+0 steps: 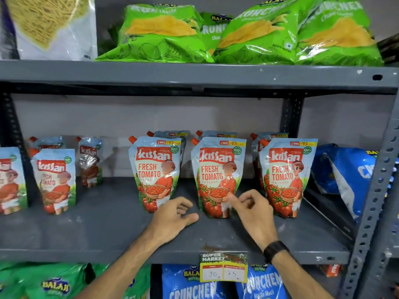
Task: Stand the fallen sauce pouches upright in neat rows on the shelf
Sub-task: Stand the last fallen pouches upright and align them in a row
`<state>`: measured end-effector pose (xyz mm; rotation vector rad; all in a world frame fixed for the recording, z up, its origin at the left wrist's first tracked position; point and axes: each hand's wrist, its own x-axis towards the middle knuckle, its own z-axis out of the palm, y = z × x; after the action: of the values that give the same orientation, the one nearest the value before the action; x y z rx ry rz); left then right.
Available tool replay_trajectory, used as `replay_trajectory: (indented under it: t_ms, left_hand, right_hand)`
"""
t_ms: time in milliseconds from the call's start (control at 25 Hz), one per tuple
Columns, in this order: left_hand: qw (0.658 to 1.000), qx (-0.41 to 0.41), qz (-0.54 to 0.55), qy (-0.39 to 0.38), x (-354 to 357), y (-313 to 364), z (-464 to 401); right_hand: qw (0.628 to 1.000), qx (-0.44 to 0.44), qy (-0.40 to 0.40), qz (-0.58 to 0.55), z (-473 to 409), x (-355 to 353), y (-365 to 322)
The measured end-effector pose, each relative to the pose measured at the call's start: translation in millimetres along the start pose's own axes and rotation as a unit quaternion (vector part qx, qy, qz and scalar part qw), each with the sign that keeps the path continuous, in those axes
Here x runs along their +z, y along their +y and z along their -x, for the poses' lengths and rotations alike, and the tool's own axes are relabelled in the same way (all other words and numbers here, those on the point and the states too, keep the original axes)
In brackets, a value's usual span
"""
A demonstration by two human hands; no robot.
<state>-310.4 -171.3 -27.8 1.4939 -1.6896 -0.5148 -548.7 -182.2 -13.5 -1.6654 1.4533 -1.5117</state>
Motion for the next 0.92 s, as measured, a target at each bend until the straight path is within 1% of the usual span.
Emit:
replay_trajectory:
  t_ms: [40,120,200,240,280,320,400,480,520,640,800,920]
  left_hand:
    - [1.0,-0.003,0.003,0.029,-11.0,-6.3,5.7]
    - [0.994,-0.021,0.01,0.106,-35.0,-19.0,14.1]
    - [0.976,-0.052,0.02,0.209,-56.9,-30.1,15.0]
    - [0.966,-0.071,0.033,0.247,-66.5,-36.5,13.5]
    - [0.96,-0.093,0.053,0.259,-74.3,-41.7,9.4]
    - [0.961,-0.118,0.078,0.237,-80.3,-45.8,4.3]
    - [0.973,-0.143,0.117,0.139,-88.0,-53.8,-4.5]
    - [0.981,-0.139,0.127,0.057,-89.6,-59.8,-12.1]
    - [0.983,-0.134,0.123,0.039,-90.1,-63.1,-15.8]
    - [0.986,-0.129,0.099,0.039,-92.7,-70.6,-24.3]
    - [0.99,-0.118,0.073,0.025,-94.9,-74.4,-30.5]
    - [0.991,-0.111,0.063,0.026,-95.3,-74.8,-27.4]
  right_hand:
    - [1.0,-0.018,-0.013,-0.004,4.8,3.3,-3.3]
    - [0.995,-0.006,-0.099,-0.026,15.9,19.7,-15.4]
    - [0.983,0.001,-0.183,-0.033,21.8,44.2,-27.1]
    - [0.977,-0.004,-0.214,-0.018,22.7,59.2,-32.2]
    - [0.97,-0.005,-0.243,0.0,21.6,74.8,-37.2]
    - [0.964,0.004,-0.264,0.015,19.3,90.6,-40.6]
    - [0.957,0.039,-0.287,0.023,12.6,121.3,-46.9]
    - [0.957,0.06,-0.281,0.023,4.1,146.7,-49.0]
    - [0.96,0.069,-0.27,0.016,0.2,155.7,-49.8]
    - [0.967,0.091,-0.235,-0.038,-6.7,173.5,-49.4]
    - [0.98,0.076,-0.187,-0.002,-6.4,182.2,-51.4]
    - [0.982,0.071,-0.173,0.013,-2.6,183.8,-55.3]
